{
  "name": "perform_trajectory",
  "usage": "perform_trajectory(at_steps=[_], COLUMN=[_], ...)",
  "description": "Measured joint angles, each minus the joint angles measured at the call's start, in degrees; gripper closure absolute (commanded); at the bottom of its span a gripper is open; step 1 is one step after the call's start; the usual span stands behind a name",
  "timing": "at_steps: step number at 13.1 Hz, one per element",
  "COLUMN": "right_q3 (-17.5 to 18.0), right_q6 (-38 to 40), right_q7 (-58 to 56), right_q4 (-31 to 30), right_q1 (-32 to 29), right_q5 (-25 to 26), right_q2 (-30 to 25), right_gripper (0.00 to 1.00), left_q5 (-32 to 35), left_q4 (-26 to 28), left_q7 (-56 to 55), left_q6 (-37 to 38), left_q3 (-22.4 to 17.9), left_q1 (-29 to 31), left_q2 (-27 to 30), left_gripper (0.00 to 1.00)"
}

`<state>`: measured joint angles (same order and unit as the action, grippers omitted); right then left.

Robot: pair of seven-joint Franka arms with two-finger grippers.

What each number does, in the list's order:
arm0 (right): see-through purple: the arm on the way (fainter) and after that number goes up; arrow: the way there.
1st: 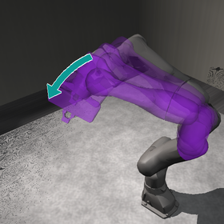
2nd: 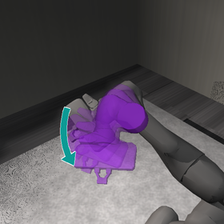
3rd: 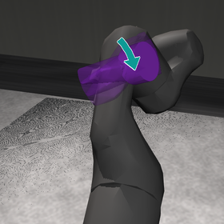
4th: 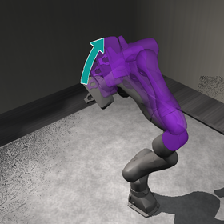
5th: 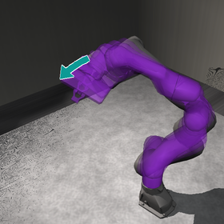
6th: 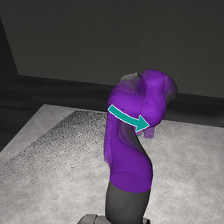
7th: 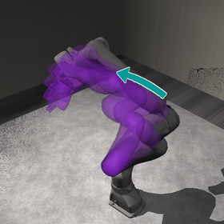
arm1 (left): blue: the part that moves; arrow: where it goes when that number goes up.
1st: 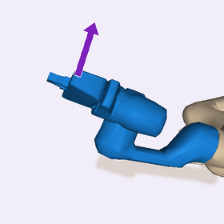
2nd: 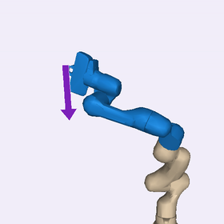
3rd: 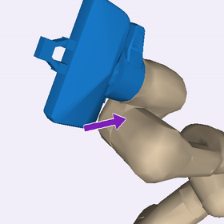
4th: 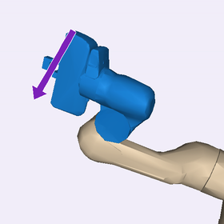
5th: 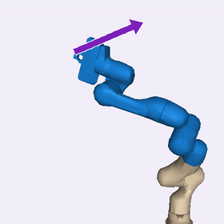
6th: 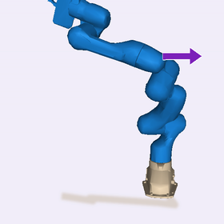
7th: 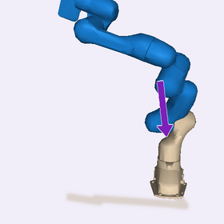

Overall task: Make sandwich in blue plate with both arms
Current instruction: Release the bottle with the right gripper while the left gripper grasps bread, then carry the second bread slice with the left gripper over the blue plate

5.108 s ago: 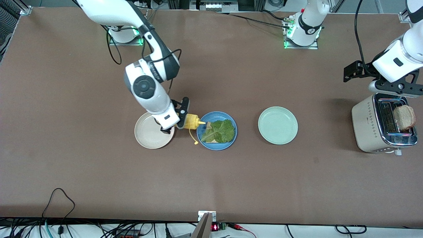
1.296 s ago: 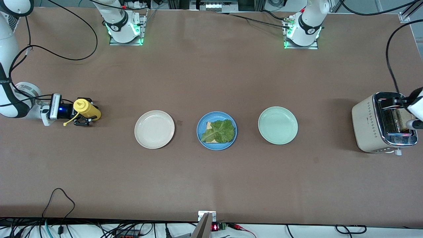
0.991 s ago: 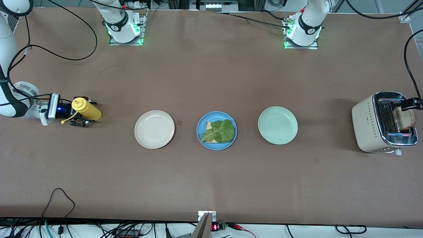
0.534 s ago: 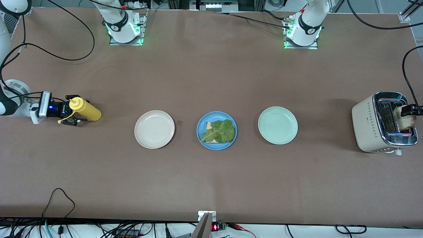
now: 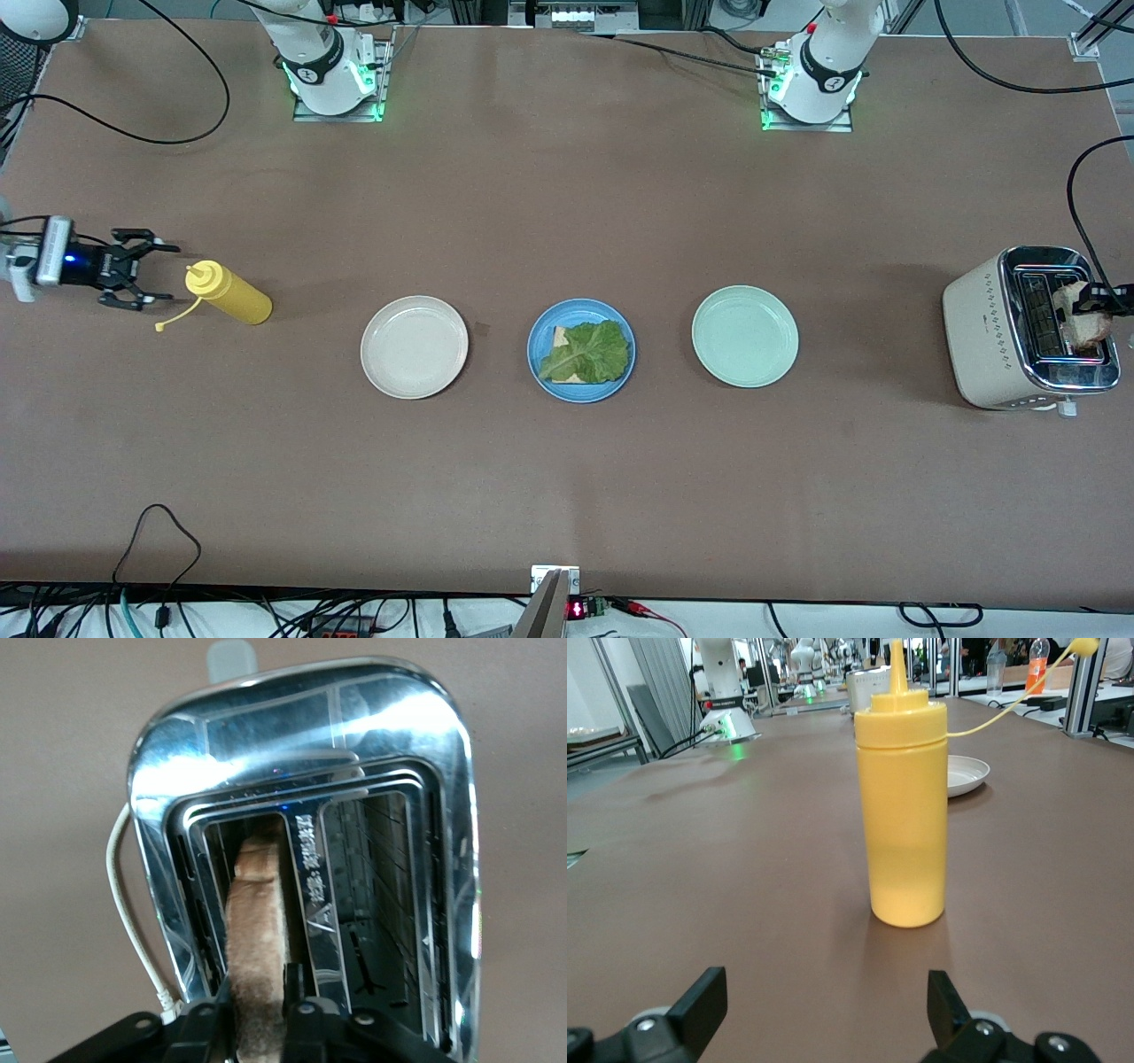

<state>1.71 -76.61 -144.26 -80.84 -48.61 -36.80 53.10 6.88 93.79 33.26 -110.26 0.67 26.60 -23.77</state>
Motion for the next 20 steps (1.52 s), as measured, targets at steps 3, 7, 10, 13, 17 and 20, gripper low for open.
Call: perform_trajectory(at_steps=[3, 7, 10, 13, 17, 20], right_q3=[-4.16, -6.74, -6.63, -6.34, -6.21, -6.09], right_q6=[3.9, 6.66, 7.49, 8.07, 8.03, 8.02], right_q7=[1.97, 13.14, 29.4, 46.45, 63.19, 81.08], right_q4=[6.5, 9.45, 10.37, 10.19, 9.65, 9.62], right_q1=[-0.04, 0.08, 1.89, 7.27, 15.73, 23.52], right_q5=[0.33, 2.75, 8.45, 10.98, 11.71, 14.6], right_q2=[-1.92, -9.98, -22.03, -31.9, -36.14, -39.37], right_gripper=[0.0, 0.0, 0.0, 0.0, 0.0, 0.0], left_q5=[-0.02, -0.03, -0.02, -0.04, -0.16, -3.86], left_q4=[-1.77, -6.94, -10.88, -15.37, -16.24, -16.13], left_q7=[3.45, 5.16, 5.34, 2.84, -5.18, -7.74], left_q6=[0.85, 10.97, 17.54, 23.84, 27.01, 29.23], left_q3=[0.05, 0.42, 3.44, 9.25, 18.03, 20.46], left_q1=[0.02, -0.12, -0.95, -2.78, -6.53, -11.42], left_q2=[0.77, 5.05, 7.49, 7.64, 7.26, 5.81], left_gripper=[0.99, 0.99, 0.99, 0.99, 0.99, 0.99])
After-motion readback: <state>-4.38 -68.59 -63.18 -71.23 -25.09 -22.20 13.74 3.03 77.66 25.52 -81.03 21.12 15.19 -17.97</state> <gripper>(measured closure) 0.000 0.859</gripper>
